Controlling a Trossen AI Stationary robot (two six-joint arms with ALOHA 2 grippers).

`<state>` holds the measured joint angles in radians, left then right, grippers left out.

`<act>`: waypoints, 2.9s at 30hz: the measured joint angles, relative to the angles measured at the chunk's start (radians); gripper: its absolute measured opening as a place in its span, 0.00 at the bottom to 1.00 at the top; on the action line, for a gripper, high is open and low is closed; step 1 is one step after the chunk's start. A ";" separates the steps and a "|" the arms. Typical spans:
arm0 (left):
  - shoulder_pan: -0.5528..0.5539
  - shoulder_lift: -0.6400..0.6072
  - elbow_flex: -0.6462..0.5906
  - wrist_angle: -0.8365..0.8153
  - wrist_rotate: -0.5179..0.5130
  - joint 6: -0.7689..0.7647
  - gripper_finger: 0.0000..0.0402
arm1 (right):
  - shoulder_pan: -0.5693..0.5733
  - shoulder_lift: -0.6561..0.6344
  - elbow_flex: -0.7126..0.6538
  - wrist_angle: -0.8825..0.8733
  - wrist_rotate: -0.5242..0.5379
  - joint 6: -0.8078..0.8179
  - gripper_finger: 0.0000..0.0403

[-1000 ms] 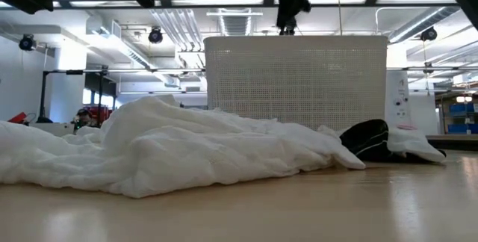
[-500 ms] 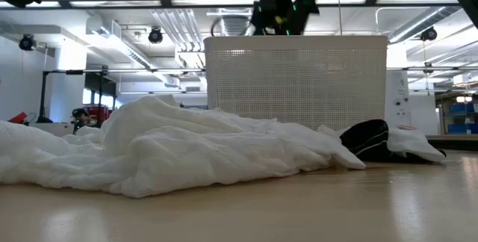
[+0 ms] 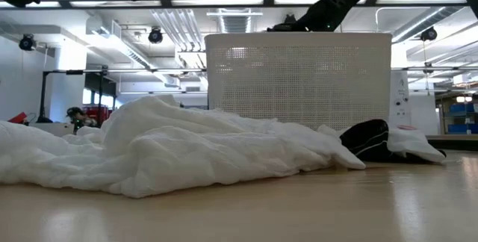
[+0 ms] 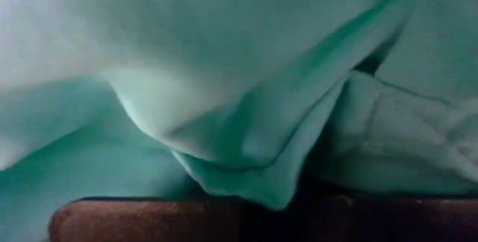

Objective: Sort clothes
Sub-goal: Put the blue shorts into the white laundry bin, then put the black sock into the white laundry bin

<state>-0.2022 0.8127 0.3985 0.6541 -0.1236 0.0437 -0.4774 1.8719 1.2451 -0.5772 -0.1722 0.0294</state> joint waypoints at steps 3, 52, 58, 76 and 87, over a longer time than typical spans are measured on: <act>0.000 0.000 0.000 -0.002 0.000 0.000 0.00 | 0.002 -0.009 0.000 -0.003 0.006 0.000 0.00; 0.000 -0.004 0.000 -0.009 -0.001 -0.001 0.00 | -0.054 -0.266 0.152 -0.087 0.173 -0.053 0.00; 0.000 -0.004 0.000 -0.007 -0.001 0.003 0.00 | -0.050 -0.451 0.251 -0.184 0.172 -0.066 0.00; 0.000 -0.009 0.000 -0.001 -0.001 0.012 0.00 | 0.451 -0.708 0.190 -0.491 0.153 0.112 0.10; 0.000 -0.009 0.000 -0.004 -0.001 0.000 0.00 | 0.915 -0.708 -0.251 -0.377 0.550 0.670 0.11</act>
<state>-0.2024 0.8040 0.3985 0.6501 -0.1246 0.0437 0.4372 1.1637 0.9943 -0.9540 0.3777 0.6997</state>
